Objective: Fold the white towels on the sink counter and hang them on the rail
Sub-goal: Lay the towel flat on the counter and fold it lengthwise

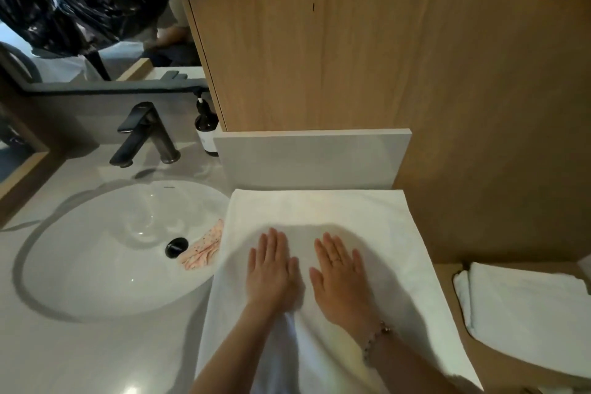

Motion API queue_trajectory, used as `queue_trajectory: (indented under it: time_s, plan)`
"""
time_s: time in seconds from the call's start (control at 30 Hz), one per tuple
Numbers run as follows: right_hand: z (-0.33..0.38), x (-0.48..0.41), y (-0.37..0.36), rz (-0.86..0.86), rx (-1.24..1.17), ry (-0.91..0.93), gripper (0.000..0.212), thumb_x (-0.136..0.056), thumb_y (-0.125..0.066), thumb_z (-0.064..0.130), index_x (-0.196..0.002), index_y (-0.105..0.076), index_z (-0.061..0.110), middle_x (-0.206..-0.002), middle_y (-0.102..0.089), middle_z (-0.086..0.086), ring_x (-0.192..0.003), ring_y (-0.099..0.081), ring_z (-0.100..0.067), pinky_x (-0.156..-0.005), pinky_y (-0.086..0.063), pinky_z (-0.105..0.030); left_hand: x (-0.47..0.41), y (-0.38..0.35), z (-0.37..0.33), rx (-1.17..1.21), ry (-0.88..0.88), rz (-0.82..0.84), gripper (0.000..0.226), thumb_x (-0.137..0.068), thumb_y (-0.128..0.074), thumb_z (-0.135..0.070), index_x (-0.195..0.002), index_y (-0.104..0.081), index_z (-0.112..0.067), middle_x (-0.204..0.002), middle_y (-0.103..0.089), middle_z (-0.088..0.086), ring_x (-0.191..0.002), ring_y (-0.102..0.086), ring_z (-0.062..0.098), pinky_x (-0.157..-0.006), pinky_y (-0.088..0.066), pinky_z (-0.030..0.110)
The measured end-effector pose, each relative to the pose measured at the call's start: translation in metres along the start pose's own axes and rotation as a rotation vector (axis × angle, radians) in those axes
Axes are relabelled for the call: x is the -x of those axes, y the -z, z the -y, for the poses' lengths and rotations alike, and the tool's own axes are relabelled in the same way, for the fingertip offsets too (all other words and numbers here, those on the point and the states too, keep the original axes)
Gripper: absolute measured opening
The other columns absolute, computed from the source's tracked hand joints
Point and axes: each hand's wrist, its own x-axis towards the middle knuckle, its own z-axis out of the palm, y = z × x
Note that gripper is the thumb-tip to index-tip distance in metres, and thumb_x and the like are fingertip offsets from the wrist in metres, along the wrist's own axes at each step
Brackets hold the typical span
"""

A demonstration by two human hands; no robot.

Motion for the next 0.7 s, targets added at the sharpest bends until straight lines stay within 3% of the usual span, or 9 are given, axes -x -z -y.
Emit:
queue_trajectory:
  time_s: [0.1, 0.17, 0.23, 0.33, 0.47, 0.53, 0.63, 0.7]
  plan:
    - [-0.032, 0.002, 0.005, 0.016, 0.053, -0.019, 0.070, -0.095, -0.009, 0.053, -0.132, -0.055, 0.015, -0.140, -0.050, -0.004, -0.128, -0.049, -0.021, -0.108, -0.032, -0.036, -0.001, 0.001, 0.012, 0.006, -0.024, -0.014, 0.088, -0.075, 0.009, -0.060, -0.151, 0.002, -0.014, -0.158, 0.009, 0.004, -0.146, 0.009, 0.015, -0.115, 0.008, 0.029]
    - [-0.057, 0.004, 0.012, 0.034, 0.063, -0.019, 0.085, -0.085, 0.003, 0.064, -0.146, -0.033, 0.017, -0.155, -0.025, -0.001, -0.143, -0.024, -0.018, -0.115, -0.008, -0.031, 0.000, 0.003, 0.016, 0.008, -0.039, -0.008, 0.101, -0.063, 0.014, -0.062, -0.151, -0.001, -0.014, -0.159, 0.008, 0.006, -0.146, 0.008, 0.017, -0.116, 0.006, 0.029]
    - [-0.079, 0.007, 0.015, 0.012, 0.026, -0.036, 0.094, -0.075, 0.013, 0.069, -0.151, -0.017, 0.022, -0.159, -0.006, 0.003, -0.147, -0.003, -0.015, -0.115, 0.003, -0.031, 0.002, 0.004, 0.015, 0.008, -0.065, -0.036, 0.098, -0.068, 0.010, -0.063, -0.151, -0.005, -0.012, -0.159, 0.004, 0.008, -0.146, 0.006, 0.020, -0.116, 0.003, 0.031]
    - [-0.085, 0.009, 0.022, 0.012, 0.005, -0.050, 0.088, -0.076, 0.008, 0.063, -0.151, -0.014, 0.023, -0.160, -0.003, 0.003, -0.147, 0.002, -0.015, -0.117, 0.002, -0.034, 0.004, 0.004, 0.016, 0.019, -0.028, -0.050, 0.080, -0.083, -0.005, -0.058, -0.151, -0.006, -0.016, -0.159, 0.004, 0.006, -0.146, 0.006, 0.020, -0.116, 0.001, 0.034]
    - [-0.076, 0.010, 0.029, 0.027, 0.049, -0.065, 0.067, -0.094, -0.012, 0.051, -0.151, -0.012, 0.017, -0.160, -0.003, -0.004, -0.147, 0.000, -0.019, -0.117, -0.002, -0.036, 0.021, 0.004, 0.022, -0.050, 0.098, -0.004, 0.063, -0.099, -0.012, -0.048, -0.151, 0.002, -0.017, -0.159, 0.010, 0.004, -0.146, 0.011, 0.021, -0.119, 0.002, 0.037]
    - [-0.060, 0.017, 0.032, 0.013, 0.045, -0.094, 0.067, -0.093, -0.010, 0.044, -0.150, -0.016, 0.011, -0.159, -0.008, -0.009, -0.147, -0.005, -0.022, -0.117, -0.006, -0.039, 0.039, 0.004, 0.020, -0.059, 0.122, -0.011, 0.061, -0.100, -0.014, -0.045, -0.151, 0.002, -0.015, -0.159, 0.009, 0.005, -0.146, 0.011, 0.023, -0.118, 0.003, 0.039]
    - [-0.018, 0.041, 0.022, -0.010, -0.006, 0.001, 0.065, -0.088, -0.023, 0.039, -0.134, -0.049, 0.001, -0.141, -0.045, -0.020, -0.131, -0.044, -0.034, -0.103, -0.036, -0.051, 0.067, 0.001, 0.010, -0.055, 0.111, -0.043, 0.059, -0.101, -0.016, -0.042, -0.151, 0.000, -0.013, -0.159, 0.007, 0.007, -0.145, 0.012, 0.025, -0.116, 0.005, 0.041]
    - [0.011, 0.062, 0.015, 0.023, -0.053, 0.075, 0.060, -0.084, -0.025, 0.036, -0.122, -0.061, 0.006, -0.130, -0.058, -0.015, -0.119, -0.057, -0.031, -0.092, -0.046, -0.052, 0.080, -0.003, 0.001, -0.054, 0.062, -0.065, 0.059, -0.101, -0.017, -0.040, -0.151, -0.001, -0.014, -0.159, 0.006, 0.006, -0.145, 0.012, 0.026, -0.116, 0.005, 0.042]
